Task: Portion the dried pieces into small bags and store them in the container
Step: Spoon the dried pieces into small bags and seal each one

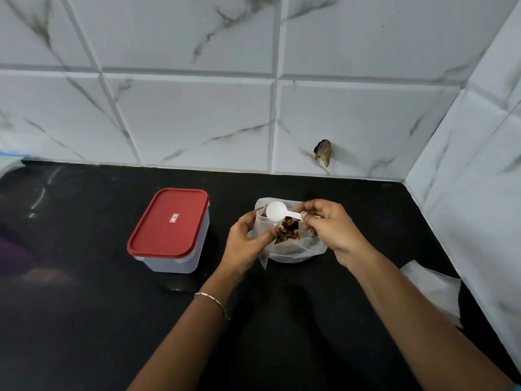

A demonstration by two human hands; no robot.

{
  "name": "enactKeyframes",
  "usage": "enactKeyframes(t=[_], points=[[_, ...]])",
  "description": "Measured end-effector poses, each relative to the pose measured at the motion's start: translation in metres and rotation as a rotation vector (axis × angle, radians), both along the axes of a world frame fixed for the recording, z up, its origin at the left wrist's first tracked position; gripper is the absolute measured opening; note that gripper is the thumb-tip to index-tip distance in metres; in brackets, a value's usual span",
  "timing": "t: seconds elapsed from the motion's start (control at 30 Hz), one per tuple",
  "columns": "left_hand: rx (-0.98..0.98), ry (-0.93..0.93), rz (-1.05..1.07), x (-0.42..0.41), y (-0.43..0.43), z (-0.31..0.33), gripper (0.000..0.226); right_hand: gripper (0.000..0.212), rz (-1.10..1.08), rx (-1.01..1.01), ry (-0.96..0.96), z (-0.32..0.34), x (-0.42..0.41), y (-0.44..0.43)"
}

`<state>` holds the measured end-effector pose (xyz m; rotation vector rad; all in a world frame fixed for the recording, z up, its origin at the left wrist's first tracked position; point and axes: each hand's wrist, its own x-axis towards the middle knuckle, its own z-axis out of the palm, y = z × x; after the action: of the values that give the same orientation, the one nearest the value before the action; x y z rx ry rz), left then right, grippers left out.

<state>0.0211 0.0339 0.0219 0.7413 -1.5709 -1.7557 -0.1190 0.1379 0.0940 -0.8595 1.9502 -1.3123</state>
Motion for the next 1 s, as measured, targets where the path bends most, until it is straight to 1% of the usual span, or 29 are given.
enactKeyframes(t=[0.03, 0.07, 0.1, 0.17, 0.2, 0.23, 0.27, 0.33, 0.37, 0.47, 0.53, 0.57, 0.6, 0.67, 0.77, 0.8, 0.9, 1.0], points=[[0.008, -0.005, 0.001, 0.001, 0.000, -0.002, 0.054, 0.027, -0.039, -0.006, -0.132, -0.003, -0.002, 0.002], [0.017, -0.010, 0.007, 0.002, -0.001, -0.004, 0.055, 0.029, -0.075, -0.009, -0.218, -0.006, -0.006, 0.004], [0.027, -0.011, 0.020, 0.004, -0.002, -0.006, 0.056, 0.030, -0.104, -0.003, -0.262, -0.008, -0.010, 0.005], [0.034, -0.010, 0.051, 0.007, -0.002, -0.010, 0.056, 0.030, -0.123, 0.028, -0.244, -0.015, -0.018, 0.007], [0.043, -0.012, 0.068, 0.008, -0.003, -0.012, 0.058, 0.030, -0.110, 0.052, -0.180, -0.021, -0.022, 0.006], [0.055, -0.011, 0.083, 0.009, -0.003, -0.015, 0.061, 0.029, -0.083, 0.083, -0.069, -0.027, -0.025, 0.005], [0.063, -0.012, 0.096, 0.010, -0.002, -0.016, 0.064, 0.029, -0.044, 0.117, 0.093, -0.035, -0.027, 0.003], [0.069, -0.020, 0.102, 0.013, 0.000, -0.019, 0.065, 0.030, 0.050, 0.164, 0.474, -0.051, -0.030, -0.004], [0.075, -0.025, 0.095, 0.014, 0.000, -0.021, 0.062, 0.031, 0.090, 0.175, 0.634, -0.059, -0.031, -0.009], [0.148, 0.006, 0.063, 0.017, 0.001, -0.026, 0.050, 0.031, 0.229, 0.220, 0.999, -0.076, -0.034, -0.027], [0.192, 0.007, 0.053, 0.017, 0.003, -0.028, 0.049, 0.027, 0.348, 0.286, 1.218, -0.085, -0.038, -0.042], [0.219, 0.001, 0.049, 0.017, 0.005, -0.030, 0.049, 0.026, 0.387, 0.321, 1.288, -0.088, -0.040, -0.049], [0.242, -0.009, 0.052, 0.016, 0.005, -0.031, 0.048, 0.025, 0.414, 0.344, 1.319, -0.091, -0.042, -0.055], [0.258, -0.033, 0.057, 0.014, 0.008, -0.034, 0.043, 0.023, 0.445, 0.355, 1.321, -0.095, -0.044, -0.061], [0.272, -0.046, 0.041, 0.011, 0.011, -0.038, 0.040, 0.022, 0.488, 0.287, 1.307, -0.092, -0.046, -0.056], [0.276, -0.043, 0.041, 0.010, 0.012, -0.039, 0.041, 0.024, 0.503, 0.252, 1.266, -0.090, -0.048, -0.052], [0.299, -0.042, 0.042, 0.008, 0.012, -0.038, 0.041, 0.034, 0.495, 0.205, 1.051, -0.077, -0.052, -0.040], [0.311, -0.049, 0.039, 0.006, 0.013, -0.038, 0.042, 0.038, 0.407, 0.187, 0.977, -0.069, -0.059, -0.036]])
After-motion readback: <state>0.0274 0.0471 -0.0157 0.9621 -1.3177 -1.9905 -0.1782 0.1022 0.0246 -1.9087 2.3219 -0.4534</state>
